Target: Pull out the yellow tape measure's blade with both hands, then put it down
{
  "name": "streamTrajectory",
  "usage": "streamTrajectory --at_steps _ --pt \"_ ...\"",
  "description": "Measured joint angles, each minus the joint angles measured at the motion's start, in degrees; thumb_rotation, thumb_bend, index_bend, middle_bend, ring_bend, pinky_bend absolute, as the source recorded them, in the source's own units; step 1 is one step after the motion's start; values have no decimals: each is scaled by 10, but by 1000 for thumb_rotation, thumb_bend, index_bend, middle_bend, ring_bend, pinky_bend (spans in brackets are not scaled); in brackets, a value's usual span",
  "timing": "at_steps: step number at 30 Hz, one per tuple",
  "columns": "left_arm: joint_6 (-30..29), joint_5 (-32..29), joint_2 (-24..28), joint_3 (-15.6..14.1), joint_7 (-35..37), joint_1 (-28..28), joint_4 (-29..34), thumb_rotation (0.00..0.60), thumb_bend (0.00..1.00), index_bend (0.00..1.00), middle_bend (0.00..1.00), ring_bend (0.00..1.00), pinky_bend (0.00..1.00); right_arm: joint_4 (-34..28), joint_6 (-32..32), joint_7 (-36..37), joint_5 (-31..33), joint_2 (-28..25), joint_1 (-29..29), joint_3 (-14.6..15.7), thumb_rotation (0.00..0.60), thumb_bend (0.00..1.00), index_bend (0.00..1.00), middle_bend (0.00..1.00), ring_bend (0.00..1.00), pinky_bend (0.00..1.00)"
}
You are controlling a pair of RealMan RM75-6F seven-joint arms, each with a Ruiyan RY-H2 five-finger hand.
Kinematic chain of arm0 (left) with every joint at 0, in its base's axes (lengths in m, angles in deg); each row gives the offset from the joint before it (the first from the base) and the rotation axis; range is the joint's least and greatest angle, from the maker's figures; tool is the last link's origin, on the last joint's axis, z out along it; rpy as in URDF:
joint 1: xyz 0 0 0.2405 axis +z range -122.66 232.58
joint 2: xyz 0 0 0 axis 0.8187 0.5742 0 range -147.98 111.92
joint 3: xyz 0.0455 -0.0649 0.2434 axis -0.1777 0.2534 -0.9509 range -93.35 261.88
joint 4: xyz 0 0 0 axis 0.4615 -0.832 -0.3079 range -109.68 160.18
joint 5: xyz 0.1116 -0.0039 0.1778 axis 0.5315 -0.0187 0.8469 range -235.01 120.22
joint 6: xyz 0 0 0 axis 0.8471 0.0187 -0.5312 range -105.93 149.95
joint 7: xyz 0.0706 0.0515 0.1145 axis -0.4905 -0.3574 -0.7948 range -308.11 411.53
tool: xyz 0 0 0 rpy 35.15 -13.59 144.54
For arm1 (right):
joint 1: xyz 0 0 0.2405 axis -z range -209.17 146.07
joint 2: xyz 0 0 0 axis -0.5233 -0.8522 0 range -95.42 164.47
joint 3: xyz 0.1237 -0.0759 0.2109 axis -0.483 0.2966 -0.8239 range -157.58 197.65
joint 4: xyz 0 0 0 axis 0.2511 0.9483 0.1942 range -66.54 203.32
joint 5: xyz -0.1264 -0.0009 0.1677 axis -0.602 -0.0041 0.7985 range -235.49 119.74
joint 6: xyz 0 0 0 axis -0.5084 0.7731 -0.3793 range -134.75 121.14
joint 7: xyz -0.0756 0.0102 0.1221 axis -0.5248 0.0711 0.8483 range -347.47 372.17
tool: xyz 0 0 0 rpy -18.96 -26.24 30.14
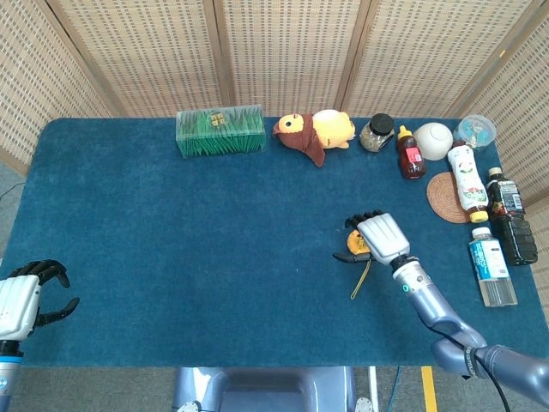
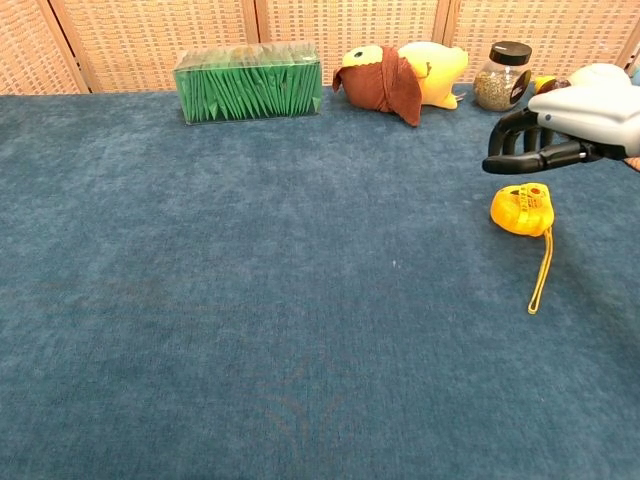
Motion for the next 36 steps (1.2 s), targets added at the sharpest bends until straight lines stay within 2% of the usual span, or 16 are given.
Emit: streamTrajectory --at_steps 2,4,6,9,16,23,36 --pt "1 0 0 0 0 0 -1 585 192 537 383 298 327 11 2 0 4 1 3 -1 13 110 307 428 447 406" --pt "3 -1 -1 0 0 -2 -1 587 192 537 383 300 327 24 4 1 6 2 6 -1 60 105 307 440 460 424" --pt "3 0 -1 1 -1 -3 0 589 192 537 383 301 327 40 5 3 9 4 10 0 134 104 307 447 462 429" --pt "4 0 -1 1 -3 -3 1 587 193 537 383 302 327 55 5 10 10 6 16 3 172 103 307 458 463 431" --pt "4 1 0 2 -8 -6 5 587 193 537 383 302 327 46 -10 17 15 -8 25 13 173 95 327 489 462 423" --pt "4 1 0 2 -9 -6 6 592 193 537 383 303 327 26 -37 -9 30 -26 27 22 169 93 367 489 459 397" --pt "4 -2 -2 0 -6 -5 1 587 193 537 383 302 327 24 -85 -39 55 -29 4 20 172 91 375 489 456 388"
